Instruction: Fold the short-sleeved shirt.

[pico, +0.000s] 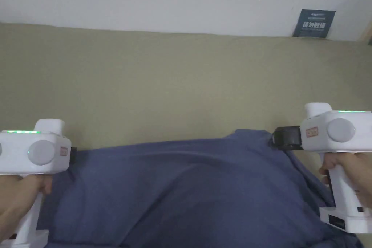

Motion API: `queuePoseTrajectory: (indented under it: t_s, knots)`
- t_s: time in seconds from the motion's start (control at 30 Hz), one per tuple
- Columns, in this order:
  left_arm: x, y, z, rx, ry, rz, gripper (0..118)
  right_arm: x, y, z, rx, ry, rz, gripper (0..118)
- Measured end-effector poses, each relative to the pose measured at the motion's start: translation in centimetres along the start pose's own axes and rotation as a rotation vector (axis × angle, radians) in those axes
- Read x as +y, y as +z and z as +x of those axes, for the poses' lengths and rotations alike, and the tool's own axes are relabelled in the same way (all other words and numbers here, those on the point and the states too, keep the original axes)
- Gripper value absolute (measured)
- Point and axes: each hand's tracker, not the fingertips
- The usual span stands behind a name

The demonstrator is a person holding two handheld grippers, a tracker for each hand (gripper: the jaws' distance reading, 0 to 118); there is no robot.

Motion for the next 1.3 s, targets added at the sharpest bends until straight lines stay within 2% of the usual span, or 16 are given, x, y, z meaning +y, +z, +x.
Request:
queuePoseTrajectory:
  t_s: [0.1, 0.13, 0.17, 0.2, 0.27, 0.3, 0.37, 0.4, 0.5, 0.63, 0.83, 1.03, 1.3]
  knots:
    - [0.1, -0.2, -0.2, -0.005, -0.005, -0.006, 2, 0.9, -2.3, -0.7, 0.005, 0.024, -0.088, 112]
    - [0.0, -0.3, -0.2, -0.007, -0.006, -0.007, 2, 0.9, -3.3, -0.8, -0.019, 0.03, -0.108, 106]
    - [0.0, -0.3, -0.2, -0.009, -0.007, -0.007, 2, 0.9, -3.9, -1.0, -0.056, 0.038, -0.136, 93]
    - [0.1, -0.5, -0.4, -0.011, -0.004, -0.006, 2, 0.9, -4.5, -1.0, -0.041, 0.039, -0.143, 79]
    - [0.0, -0.6, -0.2, -0.009, -0.004, -0.004, 2, 0.7, -4.1, -0.9, 0.049, -0.025, -0.148, 65]
    - [-0.2, -0.7, -0.1, -0.004, -0.003, -0.001, 2, 1.0, -3.6, -1.1, 0.019, -0.014, -0.137, 59]
    - [-0.1, -0.7, -0.1, 0.008, -0.013, 0.007, 2, 1.0, -2.2, -1.5, 0.081, 0.027, -0.097, 41]
    - [-0.1, -0.4, -0.1, 0.012, -0.014, 0.016, 2, 1.1, -1.5, -1.9, 0.043, 0.044, -0.075, 10]
    - [0.0, 0.9, -0.8, 0.004, 0.005, 0.04, 2, 0.7, 0.8, -1.9, 0.053, 0.1, -0.078, 10]
    - [0.2, 4.0, -1.8, -0.013, 0.035, 0.068, 2, 0.5, 5.1, 0.4, 0.118, 0.039, -0.025, 10]
    - [-0.8, 10.5, -2.4, -0.051, 0.023, 0.137, 2, -2.1, 12.5, 2.1, 0.138, 0.05, 0.058, 10]
    - [-4.6, 16.4, -3.0, -0.086, -0.003, 0.166, 2, -7.0, 19.1, 3.4, 0.163, 0.05, 0.13, 10]
    - [-12.3, 19.7, -4.1, -0.133, 0.002, 0.153, 2, -15.9, 24.3, 4.5, 0.19, 0.006, 0.17, 10]
